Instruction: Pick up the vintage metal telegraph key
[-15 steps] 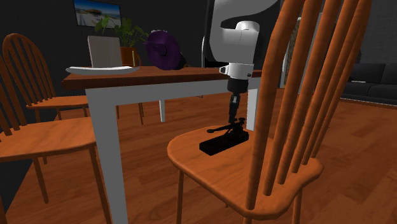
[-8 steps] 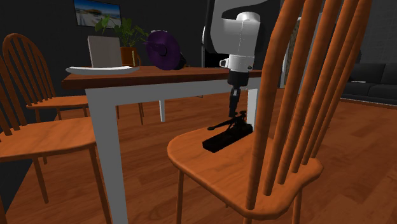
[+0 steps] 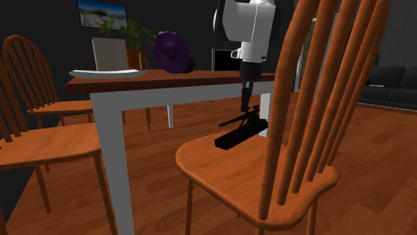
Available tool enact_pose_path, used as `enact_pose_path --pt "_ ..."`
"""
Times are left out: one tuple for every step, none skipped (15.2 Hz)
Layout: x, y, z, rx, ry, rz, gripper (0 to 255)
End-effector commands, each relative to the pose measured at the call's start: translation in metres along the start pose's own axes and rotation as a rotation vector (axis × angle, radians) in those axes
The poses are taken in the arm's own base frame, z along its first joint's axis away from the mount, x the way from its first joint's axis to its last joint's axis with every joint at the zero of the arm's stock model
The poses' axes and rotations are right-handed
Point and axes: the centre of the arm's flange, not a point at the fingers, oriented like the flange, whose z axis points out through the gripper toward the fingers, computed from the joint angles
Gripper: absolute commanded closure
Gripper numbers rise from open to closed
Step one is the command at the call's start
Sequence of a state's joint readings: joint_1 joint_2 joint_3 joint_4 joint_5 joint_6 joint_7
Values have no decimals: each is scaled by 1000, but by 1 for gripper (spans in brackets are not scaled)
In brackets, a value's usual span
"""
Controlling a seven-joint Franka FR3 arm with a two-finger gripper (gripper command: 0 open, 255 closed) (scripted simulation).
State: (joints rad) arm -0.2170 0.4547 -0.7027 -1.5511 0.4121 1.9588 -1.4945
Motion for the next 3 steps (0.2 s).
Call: enact_pose_path --pt "1 0 -11 0 0 0 255" --pt "1 0 -12 0 0 0 255" --pt "1 0 -12 0 0 0 255"
